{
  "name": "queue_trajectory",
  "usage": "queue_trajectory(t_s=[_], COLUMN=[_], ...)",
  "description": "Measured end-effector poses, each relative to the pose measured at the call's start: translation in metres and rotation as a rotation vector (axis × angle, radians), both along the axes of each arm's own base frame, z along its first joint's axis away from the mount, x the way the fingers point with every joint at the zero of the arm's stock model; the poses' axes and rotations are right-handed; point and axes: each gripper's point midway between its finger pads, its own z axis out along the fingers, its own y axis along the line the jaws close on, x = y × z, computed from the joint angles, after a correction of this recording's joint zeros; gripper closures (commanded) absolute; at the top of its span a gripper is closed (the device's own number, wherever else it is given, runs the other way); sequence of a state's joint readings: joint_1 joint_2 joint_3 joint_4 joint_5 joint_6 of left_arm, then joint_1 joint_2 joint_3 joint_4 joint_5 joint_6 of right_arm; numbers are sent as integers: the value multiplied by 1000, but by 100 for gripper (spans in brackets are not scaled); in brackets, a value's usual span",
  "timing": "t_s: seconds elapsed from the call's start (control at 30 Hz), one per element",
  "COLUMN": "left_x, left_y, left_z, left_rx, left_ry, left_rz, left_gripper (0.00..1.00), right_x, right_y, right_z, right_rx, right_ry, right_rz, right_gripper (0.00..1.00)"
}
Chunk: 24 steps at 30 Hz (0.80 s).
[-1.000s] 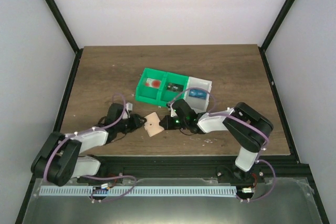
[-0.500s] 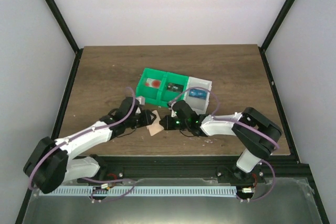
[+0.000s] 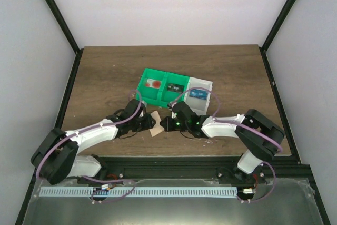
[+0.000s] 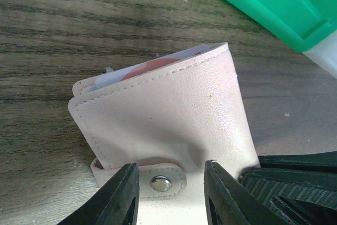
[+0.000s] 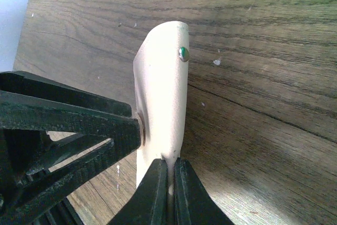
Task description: Take the credit cards out of the card holder
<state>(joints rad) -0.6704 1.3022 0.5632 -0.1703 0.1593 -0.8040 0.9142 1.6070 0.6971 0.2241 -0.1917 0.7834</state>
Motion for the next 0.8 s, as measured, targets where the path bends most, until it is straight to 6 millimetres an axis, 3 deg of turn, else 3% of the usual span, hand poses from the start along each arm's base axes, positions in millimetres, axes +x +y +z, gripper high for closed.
queue_trajectory(t_s=[0.27, 0.53, 0.8], left_x=[0, 1, 3], left_y=[-2, -2, 0], left_z=[-11, -16, -13], left_rx=[11, 33, 66], left_ry=[24, 22, 9], left_rz=[-5, -17, -25], left_gripper=[65, 74, 91], right_x=[-1, -1, -1], right_y=[0, -2, -2], right_z=[-1, -3, -3], right_rx=[-5, -18, -18], right_ry=[-2, 1, -1], right_rz=[1, -6, -8], right_gripper=[99, 100, 99])
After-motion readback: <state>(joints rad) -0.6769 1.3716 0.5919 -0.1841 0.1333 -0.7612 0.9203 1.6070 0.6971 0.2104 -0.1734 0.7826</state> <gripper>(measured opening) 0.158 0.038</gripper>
